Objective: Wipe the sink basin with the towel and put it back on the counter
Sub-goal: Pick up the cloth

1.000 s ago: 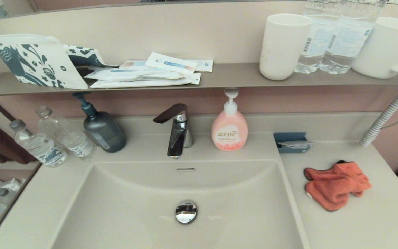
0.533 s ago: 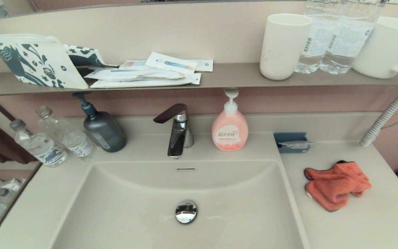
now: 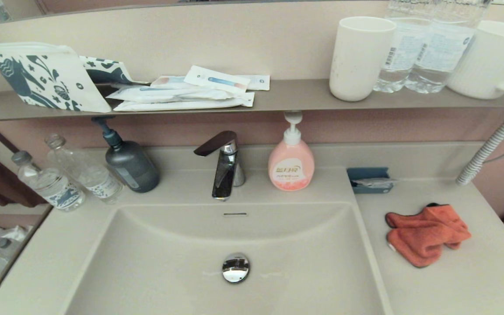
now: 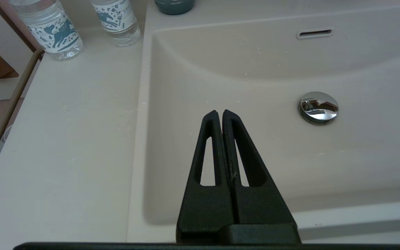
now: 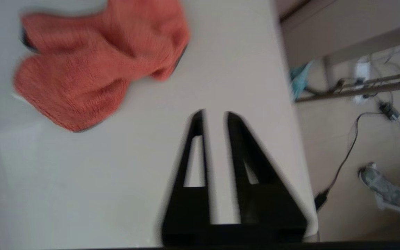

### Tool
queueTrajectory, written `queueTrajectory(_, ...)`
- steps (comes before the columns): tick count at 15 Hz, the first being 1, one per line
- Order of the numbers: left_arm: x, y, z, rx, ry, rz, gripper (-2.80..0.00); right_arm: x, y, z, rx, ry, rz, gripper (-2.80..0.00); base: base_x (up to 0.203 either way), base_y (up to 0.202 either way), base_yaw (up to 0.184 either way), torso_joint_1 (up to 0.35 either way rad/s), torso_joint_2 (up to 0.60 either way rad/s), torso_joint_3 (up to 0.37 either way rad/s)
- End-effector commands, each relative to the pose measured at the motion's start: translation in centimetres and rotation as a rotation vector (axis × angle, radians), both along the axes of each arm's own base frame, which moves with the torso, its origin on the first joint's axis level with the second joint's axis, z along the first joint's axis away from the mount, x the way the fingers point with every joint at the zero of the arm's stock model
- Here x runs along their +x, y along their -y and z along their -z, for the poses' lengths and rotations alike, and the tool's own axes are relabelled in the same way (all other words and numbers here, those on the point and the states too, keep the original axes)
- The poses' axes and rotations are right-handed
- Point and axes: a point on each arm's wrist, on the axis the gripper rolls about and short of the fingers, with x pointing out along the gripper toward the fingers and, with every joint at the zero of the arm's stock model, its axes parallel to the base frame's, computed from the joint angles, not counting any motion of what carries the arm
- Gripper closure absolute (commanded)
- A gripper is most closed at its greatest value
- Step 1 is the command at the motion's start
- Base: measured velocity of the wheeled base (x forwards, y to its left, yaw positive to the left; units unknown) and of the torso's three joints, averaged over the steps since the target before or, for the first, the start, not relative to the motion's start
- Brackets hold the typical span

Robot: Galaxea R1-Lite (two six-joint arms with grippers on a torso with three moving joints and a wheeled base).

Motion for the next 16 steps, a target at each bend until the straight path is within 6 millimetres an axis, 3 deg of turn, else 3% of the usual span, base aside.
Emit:
queueTrajectory(1,0.0,0.0,0.0,0.0,-0.002,-0.001,0.0,3.1,0.5,2.6,0.038,-0.151,-0.045,-2.8,0.0,0.0,0.0,0.0,0.0,0.0)
queueTrajectory(11,0.0,0.0,0.0,0.0,-0.002,-0.001,0.0,9.2,-1.1,4.3,-0.062,-0.196,-0.385,-2.8,0.0,0.0,0.0,0.0,0.0,0.0)
queueTrajectory(16,0.0,0.0,0.0,0.0,-0.002,0.0,0.0,11.4,-0.5,5.6,-0.167,-0.265,-0.463,-2.8,0.0,0.0,0.0,0.0,0.0,0.0)
